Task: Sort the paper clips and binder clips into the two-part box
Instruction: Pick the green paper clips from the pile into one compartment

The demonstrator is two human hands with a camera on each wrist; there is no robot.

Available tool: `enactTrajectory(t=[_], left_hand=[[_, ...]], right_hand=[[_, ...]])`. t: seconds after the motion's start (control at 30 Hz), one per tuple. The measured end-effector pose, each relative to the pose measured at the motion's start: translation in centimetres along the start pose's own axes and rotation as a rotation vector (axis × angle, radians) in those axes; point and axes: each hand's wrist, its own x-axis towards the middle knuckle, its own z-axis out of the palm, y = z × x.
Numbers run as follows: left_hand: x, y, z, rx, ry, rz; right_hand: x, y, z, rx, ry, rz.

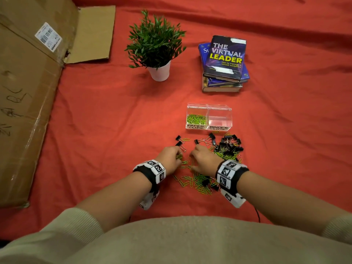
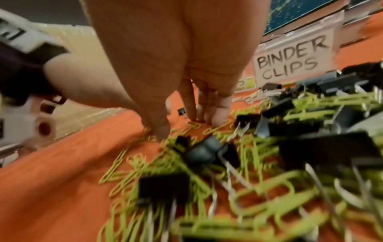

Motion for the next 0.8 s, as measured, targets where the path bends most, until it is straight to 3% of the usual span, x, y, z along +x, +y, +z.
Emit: enactTrajectory(t=[0.2,0.43,0.67,0.8], left_hand=[[1.3,0.8,-1.9,-0.165,0.003,0.000],[4.2,5.8,-4.7,-0.237,0.056,0.074],[9.7,9.1,-6.6,-0.113,0.144,0.088],[10.5,8.5,-6.0,0.001,0.115,0.094]], right_hand=[[-0.7,-1.0,2.4,-0.015,0.032,-0.057],[-0.8,-0.9,1.7,0.049,0.045,-0.039],[-1.1,1.0,-3.6,0.706,0.167,0.191],[-0.9,2.1,-7.6,1.075,0.236,0.256]])
